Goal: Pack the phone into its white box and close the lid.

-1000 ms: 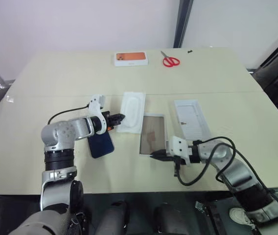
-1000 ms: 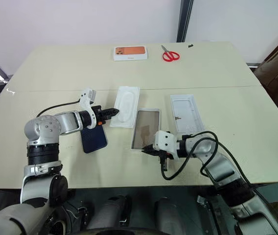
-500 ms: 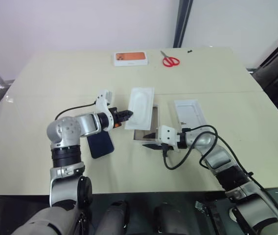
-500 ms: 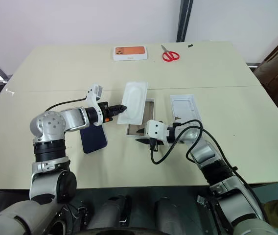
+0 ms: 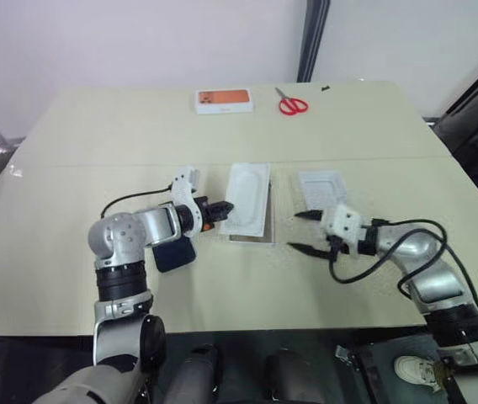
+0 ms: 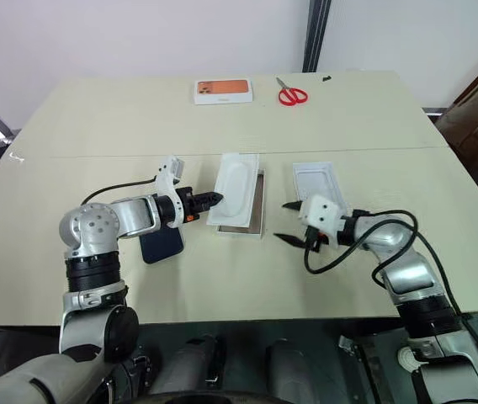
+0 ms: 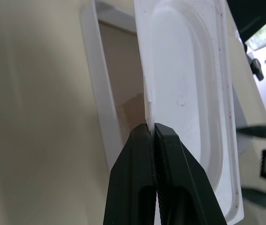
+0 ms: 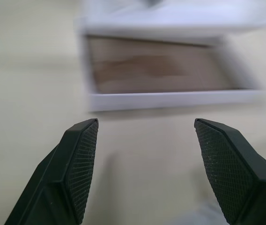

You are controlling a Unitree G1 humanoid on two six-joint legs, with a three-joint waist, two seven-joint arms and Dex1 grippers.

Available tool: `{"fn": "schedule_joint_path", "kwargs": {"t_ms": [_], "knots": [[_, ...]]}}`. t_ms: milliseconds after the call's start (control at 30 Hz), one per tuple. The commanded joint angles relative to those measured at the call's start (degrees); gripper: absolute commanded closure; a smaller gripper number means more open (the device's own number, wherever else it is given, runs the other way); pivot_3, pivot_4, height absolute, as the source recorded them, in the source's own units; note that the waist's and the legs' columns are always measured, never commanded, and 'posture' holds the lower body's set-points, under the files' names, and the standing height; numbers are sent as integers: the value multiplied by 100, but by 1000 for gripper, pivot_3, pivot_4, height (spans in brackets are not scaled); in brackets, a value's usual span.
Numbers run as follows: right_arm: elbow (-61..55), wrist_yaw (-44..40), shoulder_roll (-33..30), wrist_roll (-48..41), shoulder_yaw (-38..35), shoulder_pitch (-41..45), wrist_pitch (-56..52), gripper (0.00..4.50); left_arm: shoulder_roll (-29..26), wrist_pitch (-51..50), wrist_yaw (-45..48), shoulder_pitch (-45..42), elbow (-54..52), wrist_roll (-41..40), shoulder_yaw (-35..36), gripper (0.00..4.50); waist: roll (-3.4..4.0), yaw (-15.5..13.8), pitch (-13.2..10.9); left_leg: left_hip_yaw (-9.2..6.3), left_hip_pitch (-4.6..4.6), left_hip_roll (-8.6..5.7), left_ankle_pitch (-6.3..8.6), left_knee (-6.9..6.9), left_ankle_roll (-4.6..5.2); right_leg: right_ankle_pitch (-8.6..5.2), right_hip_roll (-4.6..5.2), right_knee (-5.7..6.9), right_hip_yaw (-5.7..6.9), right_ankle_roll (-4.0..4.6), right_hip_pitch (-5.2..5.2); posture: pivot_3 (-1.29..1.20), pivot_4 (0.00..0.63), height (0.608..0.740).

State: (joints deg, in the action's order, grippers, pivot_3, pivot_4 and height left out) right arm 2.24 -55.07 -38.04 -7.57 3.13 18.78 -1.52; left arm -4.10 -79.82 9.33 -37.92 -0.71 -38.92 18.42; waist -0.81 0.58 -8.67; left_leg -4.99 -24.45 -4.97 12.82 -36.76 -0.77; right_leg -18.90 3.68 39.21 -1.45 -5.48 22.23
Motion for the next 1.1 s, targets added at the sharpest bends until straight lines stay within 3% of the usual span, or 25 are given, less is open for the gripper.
{"fn": "schedule_joint_path", "kwargs": {"t_ms": [33,100,200,400,867,967,1100], "knots": [[82,302,64,-3,-233,50,190,1080,22,110,-116,-72,-91,98,-100,4500,0,1,0,0,0,0,0,0,0,0,0,0,-1,0,0,0,150,734],[56,352,111,-7,-217,20,223,1080,87,150,-174,-110,-35,134,-99,4500,0,1,0,1,0,0,0,0,0,0,0,0,-1,0,0,0,150,734],[-33,449,196,0,-172,-3,208,1039,164,141,-248,-182,16,165,-87,3453,0,-5,0,1,0,0,0,-1,0,0,0,0,-1,0,0,0,150,734],[13,495,253,5,-168,65,201,1039,155,-40,-221,-269,-84,118,-54,468,0,-5,0,1,0,-1,0,-3,0,0,0,0,0,0,-2,0,150,734],[238,656,655,37,23,573,211,1039,73,-345,-128,-479,-480,-87,286,468,0,3,0,2,0,-1,0,-2,0,0,0,0,-1,0,0,0,150,734],[190,827,973,-46,114,855,-29,1039,-424,364,350,-369,-566,11,200,468,0,35,0,2,0,0,-1,0,-1,0,-1,0,-1,0,2,0,150,734],[334,1054,1287,328,436,1140,-135,2871,-1456,1880,1461,-69,-308,447,-254,410,1,48,0,5,4,4,-11,33,-18,1,-6,1,-6,1,18,0,150,734]]}}
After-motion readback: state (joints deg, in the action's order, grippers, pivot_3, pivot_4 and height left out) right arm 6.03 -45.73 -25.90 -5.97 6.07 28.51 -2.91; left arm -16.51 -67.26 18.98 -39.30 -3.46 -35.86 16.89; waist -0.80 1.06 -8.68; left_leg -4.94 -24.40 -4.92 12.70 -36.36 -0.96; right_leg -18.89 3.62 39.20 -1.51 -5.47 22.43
